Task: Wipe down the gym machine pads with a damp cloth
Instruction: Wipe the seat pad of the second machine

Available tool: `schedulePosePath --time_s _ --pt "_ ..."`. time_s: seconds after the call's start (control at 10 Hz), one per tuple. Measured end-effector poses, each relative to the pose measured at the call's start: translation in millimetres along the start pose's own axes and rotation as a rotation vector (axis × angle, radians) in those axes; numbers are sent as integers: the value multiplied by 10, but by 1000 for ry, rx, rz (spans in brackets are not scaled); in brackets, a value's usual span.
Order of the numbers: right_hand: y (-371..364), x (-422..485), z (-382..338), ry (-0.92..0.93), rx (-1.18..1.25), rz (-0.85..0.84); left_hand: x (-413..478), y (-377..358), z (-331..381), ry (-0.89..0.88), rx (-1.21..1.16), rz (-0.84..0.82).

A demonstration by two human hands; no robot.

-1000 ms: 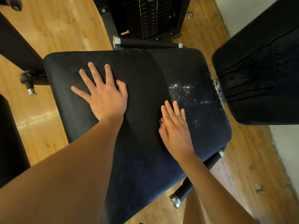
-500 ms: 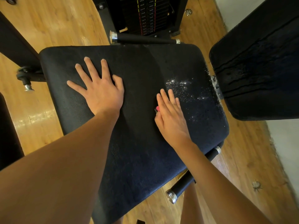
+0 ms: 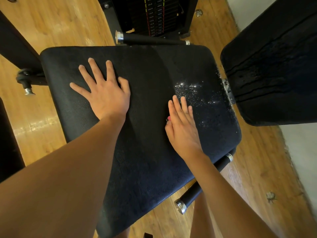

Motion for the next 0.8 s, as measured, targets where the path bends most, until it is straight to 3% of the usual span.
schedulePosePath --time_s 0.5,0.8 --pt "-48 -785 277 -1 19 32 0 -16 -2 -5 -11 13" --pt "-37 -375 104 -57 4 90 11 -17 -7 -10 5 8"
Point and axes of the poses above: each hand's wrist, its own x-axis towards the middle knuckle, its own y-axis out of the back of the hand, z = x × y, the point moved 2 cm from there along x, towards the middle knuckle, and after that the axes turned 9 degrees about x, right-handed, at the moved point
